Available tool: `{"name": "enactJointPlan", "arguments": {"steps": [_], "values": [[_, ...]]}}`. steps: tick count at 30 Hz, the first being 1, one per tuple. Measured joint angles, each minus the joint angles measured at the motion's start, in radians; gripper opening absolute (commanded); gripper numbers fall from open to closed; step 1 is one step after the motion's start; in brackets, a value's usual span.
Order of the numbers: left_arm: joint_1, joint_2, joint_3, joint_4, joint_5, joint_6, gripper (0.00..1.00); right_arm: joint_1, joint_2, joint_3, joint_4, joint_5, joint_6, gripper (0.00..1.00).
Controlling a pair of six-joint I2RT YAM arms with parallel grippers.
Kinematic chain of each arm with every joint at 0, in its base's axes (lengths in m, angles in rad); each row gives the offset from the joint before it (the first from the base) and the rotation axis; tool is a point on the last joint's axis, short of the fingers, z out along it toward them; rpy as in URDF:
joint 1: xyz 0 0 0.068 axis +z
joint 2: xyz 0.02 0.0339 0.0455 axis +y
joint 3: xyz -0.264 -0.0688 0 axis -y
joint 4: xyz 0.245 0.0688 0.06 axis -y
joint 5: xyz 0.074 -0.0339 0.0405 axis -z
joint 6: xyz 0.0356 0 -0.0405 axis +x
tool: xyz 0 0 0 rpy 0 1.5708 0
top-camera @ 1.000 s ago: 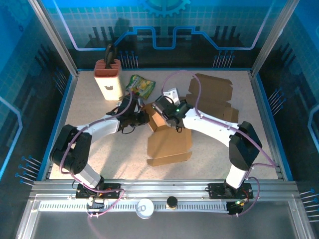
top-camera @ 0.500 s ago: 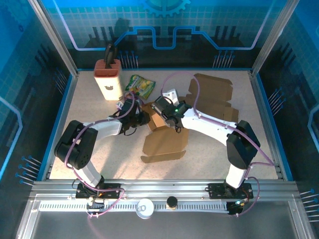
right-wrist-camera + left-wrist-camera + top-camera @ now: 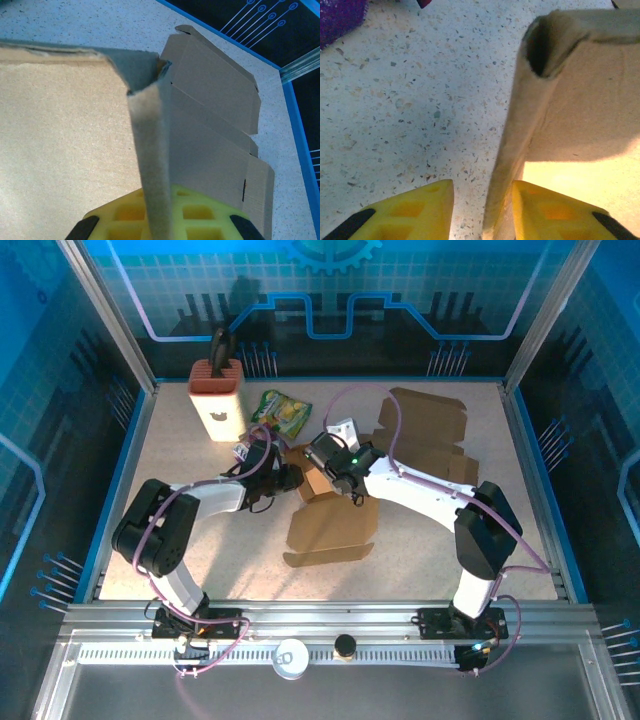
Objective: Fold the paper box
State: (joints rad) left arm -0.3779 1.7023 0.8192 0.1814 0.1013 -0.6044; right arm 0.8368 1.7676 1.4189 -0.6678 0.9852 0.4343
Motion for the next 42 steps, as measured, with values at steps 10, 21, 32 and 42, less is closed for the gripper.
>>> {"name": "enactJointPlan", "arguments": {"steps": [10,21,32,42], "values": [[0.002,0.005,-0.063,0.133,0.031,-0.036,0.39,-0.014,0.0,0.0,0.003,-0.017,0.0,0.0],[0.006,0.005,-0.114,0.226,0.079,-0.071,0.3,-0.04,0.0,-0.024,0.018,-0.051,0.0,0.0],[-0.028,-0.009,-0.084,0.159,-0.012,-0.075,0.0,-0.04,0.0,-0.024,0.026,-0.062,0.003,0.0],[-0.09,-0.036,-0.051,0.046,-0.158,-0.118,0.12,-0.039,0.005,-0.024,0.026,-0.067,0.01,0.0]]}}
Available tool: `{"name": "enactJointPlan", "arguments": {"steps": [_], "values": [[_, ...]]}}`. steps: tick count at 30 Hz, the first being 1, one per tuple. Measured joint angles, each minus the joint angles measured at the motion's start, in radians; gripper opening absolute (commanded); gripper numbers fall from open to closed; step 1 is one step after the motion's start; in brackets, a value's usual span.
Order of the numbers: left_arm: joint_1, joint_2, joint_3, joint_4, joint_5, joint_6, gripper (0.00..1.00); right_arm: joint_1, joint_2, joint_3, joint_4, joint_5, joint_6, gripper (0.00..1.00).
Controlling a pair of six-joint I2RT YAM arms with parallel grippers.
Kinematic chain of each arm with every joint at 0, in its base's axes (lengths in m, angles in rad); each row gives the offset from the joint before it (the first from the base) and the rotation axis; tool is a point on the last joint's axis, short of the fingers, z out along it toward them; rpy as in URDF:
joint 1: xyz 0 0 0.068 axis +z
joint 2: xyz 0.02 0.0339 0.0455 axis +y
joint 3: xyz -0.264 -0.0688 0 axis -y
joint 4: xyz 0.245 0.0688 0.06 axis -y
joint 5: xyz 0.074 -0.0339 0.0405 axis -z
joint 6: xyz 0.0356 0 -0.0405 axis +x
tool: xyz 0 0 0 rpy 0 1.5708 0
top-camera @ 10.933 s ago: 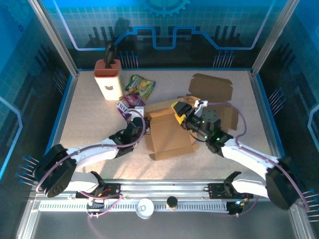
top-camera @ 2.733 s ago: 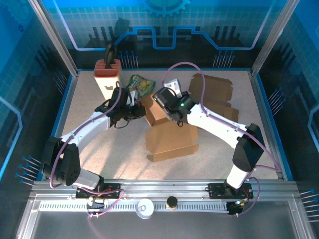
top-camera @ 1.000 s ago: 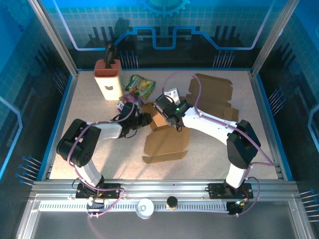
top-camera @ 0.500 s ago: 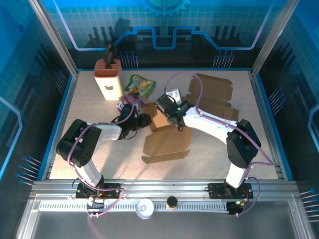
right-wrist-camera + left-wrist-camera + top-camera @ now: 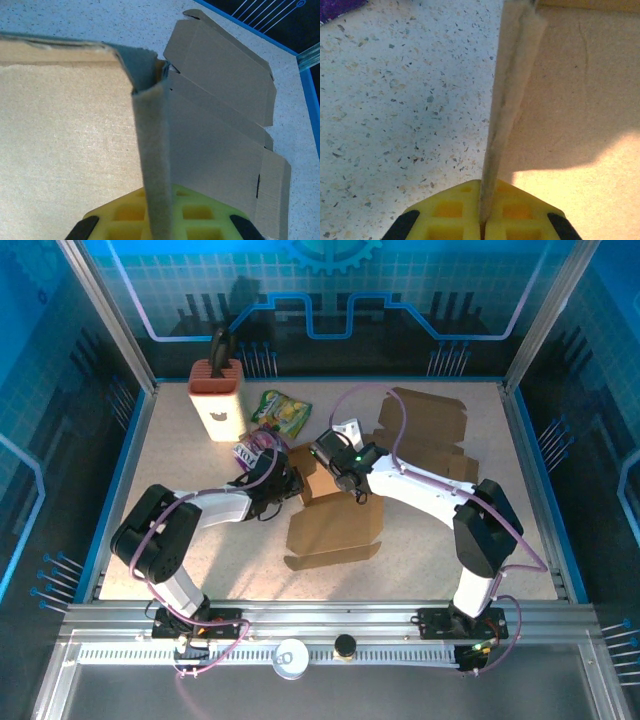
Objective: Fold the paper box
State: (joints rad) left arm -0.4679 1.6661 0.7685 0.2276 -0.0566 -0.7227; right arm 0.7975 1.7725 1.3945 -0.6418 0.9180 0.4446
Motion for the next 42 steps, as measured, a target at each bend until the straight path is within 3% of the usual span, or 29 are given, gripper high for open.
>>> {"name": "enactJointPlan", "arguments": {"steps": [3,10,15,20,24,30,37,42], "values": [[0.0,0.004,0.008,-0.011,-0.002,-0.004,0.18,0.0,0.0,0.0,0.0,0.0,0.0,0.0],[0.001,0.014,0.014,-0.049,-0.018,-0.005,0.53,0.0,0.0,0.0,0.0,0.0,0.0,0.0],[0.001,-0.115,-0.021,-0.116,-0.034,-0.012,0.71,-0.005,-0.002,-0.03,0.031,-0.01,0.009,0.0],[0.001,-0.268,-0.023,-0.182,-0.034,-0.013,0.73,-0.035,-0.019,-0.071,0.048,-0.058,0.045,0.0],[0.001,-0.34,-0.023,-0.277,-0.034,-0.039,0.69,-0.082,-0.034,-0.08,0.049,-0.123,0.103,0.0],[-0.033,-0.51,-0.002,-0.468,-0.075,-0.066,0.66,-0.197,-0.098,-0.16,0.05,-0.302,0.265,0.0],[-0.04,-0.636,0.121,-0.659,-0.134,-0.064,0.65,-0.396,-0.234,-0.419,0.14,-0.616,0.589,0.0],[-0.05,-0.694,0.14,-0.747,-0.15,-0.062,0.61,-0.418,-0.249,-0.47,0.093,-0.756,0.874,0.0]]}}
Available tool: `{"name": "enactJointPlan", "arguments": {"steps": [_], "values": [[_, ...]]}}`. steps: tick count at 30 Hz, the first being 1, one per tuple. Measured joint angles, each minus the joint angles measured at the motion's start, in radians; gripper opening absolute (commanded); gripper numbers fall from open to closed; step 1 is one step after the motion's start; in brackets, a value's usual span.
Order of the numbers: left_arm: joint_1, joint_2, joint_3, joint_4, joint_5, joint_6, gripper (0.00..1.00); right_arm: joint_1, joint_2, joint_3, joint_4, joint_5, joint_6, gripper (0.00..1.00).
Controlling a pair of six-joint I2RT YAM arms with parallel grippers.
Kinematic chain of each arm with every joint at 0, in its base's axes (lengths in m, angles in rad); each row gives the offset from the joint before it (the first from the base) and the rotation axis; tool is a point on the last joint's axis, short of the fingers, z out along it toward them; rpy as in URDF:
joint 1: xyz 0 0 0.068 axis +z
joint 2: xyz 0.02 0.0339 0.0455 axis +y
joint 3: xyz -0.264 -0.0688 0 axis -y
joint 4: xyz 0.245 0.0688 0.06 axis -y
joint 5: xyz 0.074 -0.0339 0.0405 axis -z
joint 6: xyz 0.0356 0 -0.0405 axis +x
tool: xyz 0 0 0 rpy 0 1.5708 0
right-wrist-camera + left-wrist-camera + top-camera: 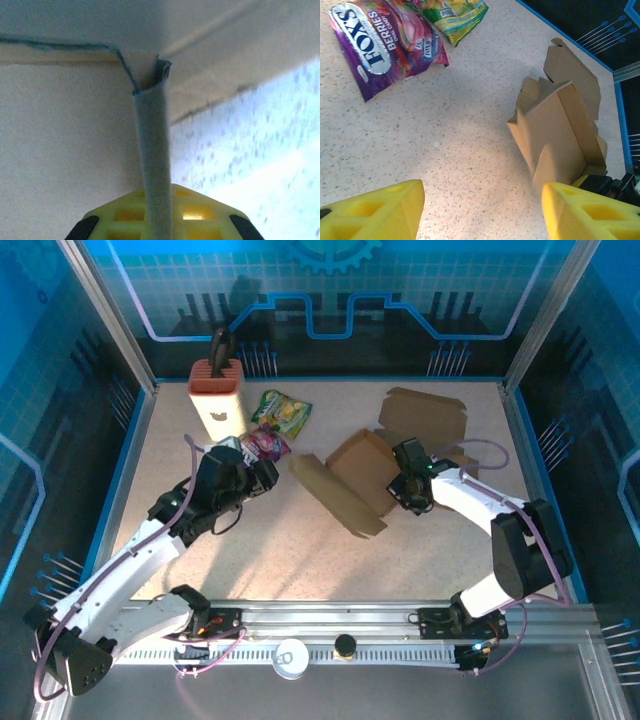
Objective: Fold the paper box
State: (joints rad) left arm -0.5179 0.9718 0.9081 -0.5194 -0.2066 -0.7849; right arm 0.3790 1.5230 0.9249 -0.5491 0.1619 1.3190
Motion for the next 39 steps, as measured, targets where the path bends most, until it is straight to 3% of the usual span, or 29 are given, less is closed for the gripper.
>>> {"name": "enactJointPlan", "arguments": {"steps": [7,13,24,27,29,33,39], "values": [[-0.046,-0.005,-0.06,-0.026,0.002,-0.003,0.53,0.015,0.041,0.105,-0.212,-0.153,0.343,0.0],[-0.072,0.009,-0.21,0.042,0.034,-0.027,0.49,0.117,0.041,0.101,-0.317,-0.214,0.595,0.0],[-0.184,0.156,-0.298,0.287,0.103,-0.081,0.48,0.298,0.1,0.106,-0.32,-0.272,0.735,0.0],[-0.19,0.18,-0.317,0.338,0.107,-0.089,0.48,0.332,0.133,0.106,-0.286,-0.277,0.746,0.14],[-0.191,0.185,-0.332,0.351,0.107,-0.096,0.48,0.349,0.134,0.104,-0.256,-0.275,0.752,0.3],[-0.192,0.186,-0.354,0.369,0.106,-0.104,0.47,0.381,0.108,0.1,-0.2,-0.239,0.76,0.53],[-0.192,0.186,-0.356,0.376,0.106,-0.105,0.47,0.415,-0.071,0.021,-0.111,-0.138,0.76,0.67]]}}
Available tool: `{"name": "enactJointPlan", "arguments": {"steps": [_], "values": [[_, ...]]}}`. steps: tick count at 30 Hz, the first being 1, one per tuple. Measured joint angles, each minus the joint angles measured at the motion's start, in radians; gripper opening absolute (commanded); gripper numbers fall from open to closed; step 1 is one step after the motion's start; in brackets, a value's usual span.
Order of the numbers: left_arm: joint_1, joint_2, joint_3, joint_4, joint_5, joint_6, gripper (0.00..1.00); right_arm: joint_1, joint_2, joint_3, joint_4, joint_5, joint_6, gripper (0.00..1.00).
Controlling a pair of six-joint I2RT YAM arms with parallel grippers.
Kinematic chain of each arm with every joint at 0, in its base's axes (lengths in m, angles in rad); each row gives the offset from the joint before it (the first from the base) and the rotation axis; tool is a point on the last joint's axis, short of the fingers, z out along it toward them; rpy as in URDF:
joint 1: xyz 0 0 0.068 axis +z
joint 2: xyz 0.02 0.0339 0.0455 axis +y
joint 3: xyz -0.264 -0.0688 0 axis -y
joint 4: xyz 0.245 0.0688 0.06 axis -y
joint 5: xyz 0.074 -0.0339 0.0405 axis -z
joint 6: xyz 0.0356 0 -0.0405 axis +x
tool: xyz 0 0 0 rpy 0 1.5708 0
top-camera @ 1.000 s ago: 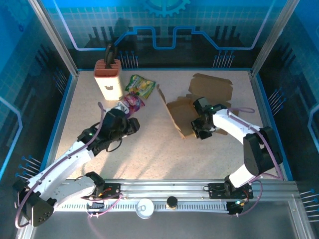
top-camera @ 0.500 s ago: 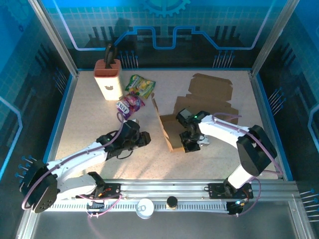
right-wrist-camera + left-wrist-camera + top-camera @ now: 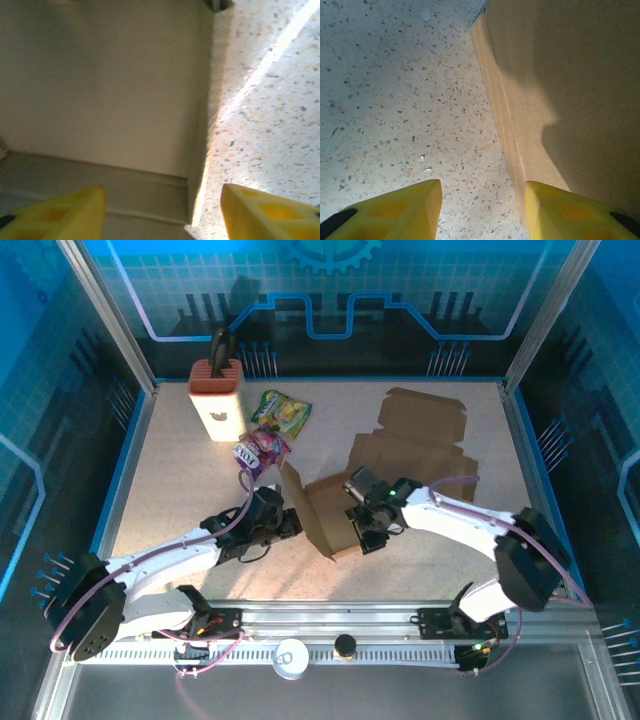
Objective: Fold the paper box
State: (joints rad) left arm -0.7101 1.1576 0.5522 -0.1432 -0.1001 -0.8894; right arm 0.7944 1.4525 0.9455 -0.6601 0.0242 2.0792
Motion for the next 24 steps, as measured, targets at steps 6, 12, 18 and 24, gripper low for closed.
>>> {"name": "enactJointPlan", "arguments": {"steps": [6,12,18,24], "values": [[0.0,-0.001,0.0,-0.001,0.0,0.0,0.47,-0.008,-0.241,-0.235,0.203,0.094,-0.155,0.59],[-0.004,-0.01,0.002,-0.011,0.0,0.001,0.48,-0.12,-0.266,-0.192,0.327,0.071,-0.712,0.59],[-0.006,-0.041,0.021,-0.016,0.0,0.001,0.52,-0.008,-0.226,0.068,0.289,0.019,-1.14,0.67],[-0.006,-0.067,0.051,-0.016,-0.001,0.009,0.55,0.115,-0.1,0.272,0.237,-0.006,-1.333,0.63]]}}
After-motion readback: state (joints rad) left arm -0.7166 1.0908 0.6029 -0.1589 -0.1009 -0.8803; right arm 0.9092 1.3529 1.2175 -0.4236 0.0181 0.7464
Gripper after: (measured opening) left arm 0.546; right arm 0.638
